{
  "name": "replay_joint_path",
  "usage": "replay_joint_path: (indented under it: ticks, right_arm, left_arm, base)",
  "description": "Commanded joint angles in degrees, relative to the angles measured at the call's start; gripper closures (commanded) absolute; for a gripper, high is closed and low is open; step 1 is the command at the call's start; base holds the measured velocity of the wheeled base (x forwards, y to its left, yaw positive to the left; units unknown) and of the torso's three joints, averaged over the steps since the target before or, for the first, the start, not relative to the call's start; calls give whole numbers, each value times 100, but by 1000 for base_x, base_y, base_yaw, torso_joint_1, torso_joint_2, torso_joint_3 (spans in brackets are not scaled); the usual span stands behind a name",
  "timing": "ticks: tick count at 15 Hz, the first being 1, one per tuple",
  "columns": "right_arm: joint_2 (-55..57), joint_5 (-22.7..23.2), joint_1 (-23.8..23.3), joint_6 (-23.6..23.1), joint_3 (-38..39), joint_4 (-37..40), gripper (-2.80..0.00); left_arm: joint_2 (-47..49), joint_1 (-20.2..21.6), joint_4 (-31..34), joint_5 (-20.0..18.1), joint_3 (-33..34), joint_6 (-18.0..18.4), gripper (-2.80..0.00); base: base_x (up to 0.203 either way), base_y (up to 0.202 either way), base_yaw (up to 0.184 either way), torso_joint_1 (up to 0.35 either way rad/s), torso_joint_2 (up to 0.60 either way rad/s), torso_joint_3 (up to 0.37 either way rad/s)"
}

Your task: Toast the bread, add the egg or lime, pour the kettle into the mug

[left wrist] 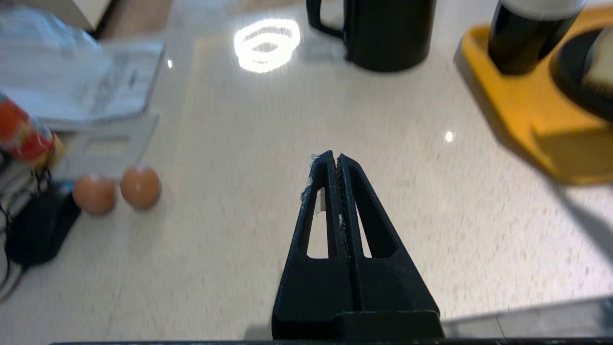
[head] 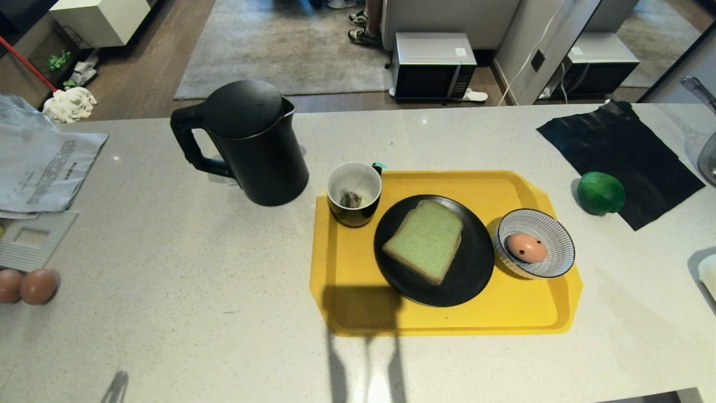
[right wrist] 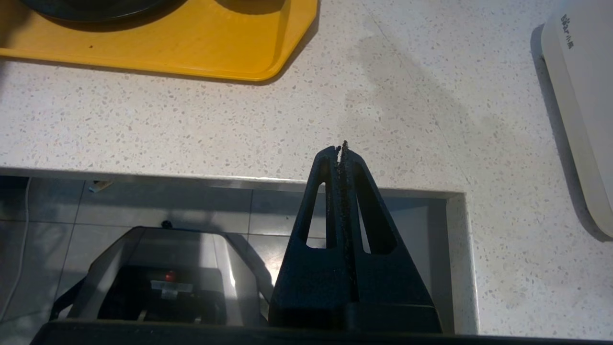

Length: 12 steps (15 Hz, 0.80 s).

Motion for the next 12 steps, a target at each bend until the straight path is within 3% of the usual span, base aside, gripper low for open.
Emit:
replay_joint_path:
  ticks: [1, 6, 10, 12]
  right_arm:
    - [2, 3, 1, -2, -1, 2, 0]
    - [2, 3, 1, -2, -1, 2, 0]
    - [2, 3, 1, -2, -1, 2, 0]
    - [2, 3, 1, -2, -1, 2, 0]
  left_arm:
    - [6, 1, 316, 102, 183, 17, 0]
    - [5, 1, 1435, 96, 183, -122, 0]
    - [-1, 1, 1429, 114, 183, -224, 0]
    - [6, 1, 1433, 97, 183, -104, 0]
  base:
    - [0, 0, 0, 0, 0, 0]
    - [0, 0, 0, 0, 0, 0]
    - [0, 0, 0, 0, 0, 0]
    - [0, 0, 0, 0, 0, 0]
